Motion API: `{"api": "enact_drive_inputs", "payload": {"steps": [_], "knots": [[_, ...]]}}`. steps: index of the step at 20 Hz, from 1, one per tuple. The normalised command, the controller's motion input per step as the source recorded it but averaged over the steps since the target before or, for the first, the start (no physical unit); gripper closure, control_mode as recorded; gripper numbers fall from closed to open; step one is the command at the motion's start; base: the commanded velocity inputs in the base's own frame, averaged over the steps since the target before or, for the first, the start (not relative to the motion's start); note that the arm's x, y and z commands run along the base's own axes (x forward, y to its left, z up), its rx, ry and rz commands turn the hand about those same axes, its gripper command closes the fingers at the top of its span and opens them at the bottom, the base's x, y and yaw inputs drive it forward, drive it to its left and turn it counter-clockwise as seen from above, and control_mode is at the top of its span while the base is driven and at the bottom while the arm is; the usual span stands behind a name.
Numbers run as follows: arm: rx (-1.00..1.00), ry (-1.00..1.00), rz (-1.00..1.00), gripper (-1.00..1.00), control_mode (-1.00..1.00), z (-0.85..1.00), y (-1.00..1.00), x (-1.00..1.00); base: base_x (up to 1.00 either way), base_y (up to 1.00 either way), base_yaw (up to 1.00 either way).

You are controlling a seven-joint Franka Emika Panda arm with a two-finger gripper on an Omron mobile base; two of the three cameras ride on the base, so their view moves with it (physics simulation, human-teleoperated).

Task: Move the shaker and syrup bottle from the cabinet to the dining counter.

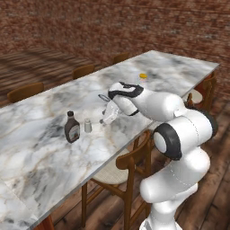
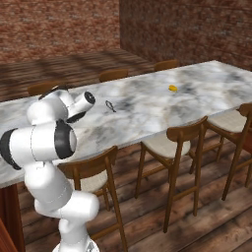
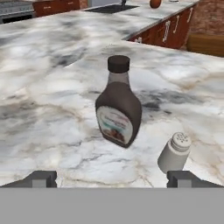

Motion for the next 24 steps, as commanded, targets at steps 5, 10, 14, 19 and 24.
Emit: {"api": "enact_drive_inputs", "payload": {"steps": [5,10,14,19,24], "knots": [[-0.09,0.15,-0.25,-1.00,-1.00,0.28,-0.01,-0.45,0.00,0.00,0.00],[-0.09,0.09,-0.28,-1.00,-1.00,0.15,-0.06,-0.54,0.00,0.00,0.00],[-0.09,0.08,-0.31,-1.00,-1.00,0.08,-0.07,-0.56,0.00,0.00,0.00],[-0.06,0.08,-0.33,-1.00,-1.00,0.06,-0.13,-0.58,0.00,0.00,0.00],[-0.05,0.04,-0.31,-1.00,-1.00,0.04,-0.16,-0.61,0.00,0.00,0.00]]}}
